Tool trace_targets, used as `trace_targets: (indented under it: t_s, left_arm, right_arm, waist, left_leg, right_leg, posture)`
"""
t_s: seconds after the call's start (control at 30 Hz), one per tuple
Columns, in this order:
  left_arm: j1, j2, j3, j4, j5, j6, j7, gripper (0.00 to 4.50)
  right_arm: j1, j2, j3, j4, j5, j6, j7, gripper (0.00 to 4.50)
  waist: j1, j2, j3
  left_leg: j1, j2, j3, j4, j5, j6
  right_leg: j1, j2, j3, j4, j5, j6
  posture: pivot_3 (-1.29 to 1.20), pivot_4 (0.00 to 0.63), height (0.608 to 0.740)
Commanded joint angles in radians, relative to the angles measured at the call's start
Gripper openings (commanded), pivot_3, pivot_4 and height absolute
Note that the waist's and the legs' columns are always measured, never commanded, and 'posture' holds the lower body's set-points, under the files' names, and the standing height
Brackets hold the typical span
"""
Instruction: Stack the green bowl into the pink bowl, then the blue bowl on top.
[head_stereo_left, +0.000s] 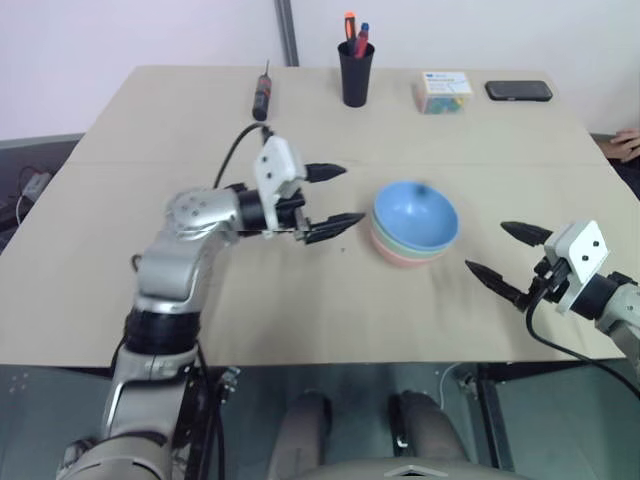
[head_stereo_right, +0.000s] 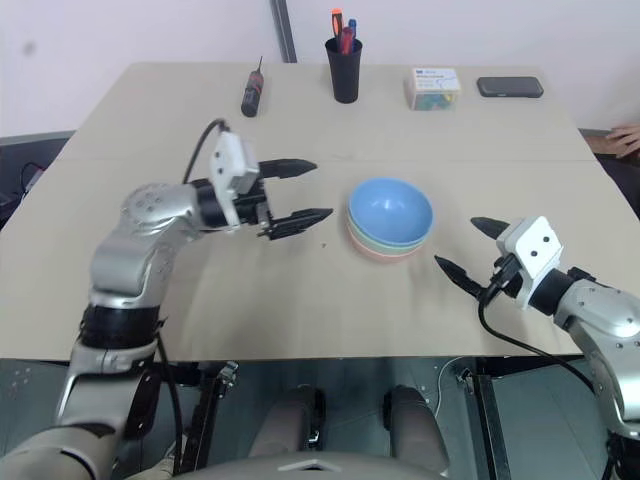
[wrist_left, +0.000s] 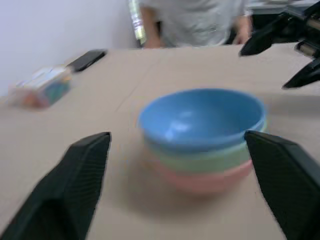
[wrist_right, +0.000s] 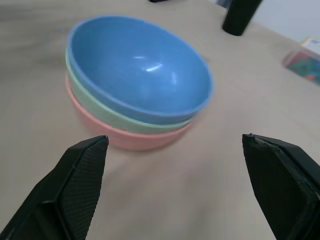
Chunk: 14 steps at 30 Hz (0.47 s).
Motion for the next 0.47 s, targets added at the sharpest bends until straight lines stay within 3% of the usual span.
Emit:
trace_targets:
  t_s: [0.03, 0.3, 0.47]
  left_arm:
    - [0.121, 0.031, 0.096, -0.124, -0.044, 0.046, 0.072, 4.44]
    - [0.467, 0.184, 0.347, -0.291, -0.200, 0.108, 0.017, 4.44]
    - [0.565, 0.234, 0.392, -0.304, -0.259, 0.123, 0.002, 4.44]
  right_arm:
    - [-0.006, -0.039, -0.040, 0.045, 0.037, -0.034, 0.077, 4.50]
    - [0.097, -0.167, -0.237, 0.094, 0.107, -0.020, 0.234, 4.50]
    - [0.115, -0.201, -0.273, 0.114, 0.118, -0.021, 0.264, 4.50]
  waist:
    - [0.001, 0.000, 0.000]
    - [0.002, 0.000, 0.000]
    - [0.000, -0.001, 0.000]
  left_leg:
    - [0.000, 0.000, 0.000, 0.000, 0.000, 0.000]
    - [0.006, 0.000, 0.002, -0.002, 0.000, 0.000]
    - [0.009, 0.000, 0.003, -0.002, 0.000, 0.000]
  right_leg:
    - [0.000, 0.000, 0.000, 0.000, 0.000, 0.000]
    - [0.005, 0.000, 0.000, -0.001, 0.000, 0.000]
    - [0.007, 0.000, 0.000, -0.001, 0.000, 0.000]
  posture:
    - [0.00, 0.150, 0.740]
    - [0.00, 0.150, 0.740]
    - [0.00, 0.150, 0.740]
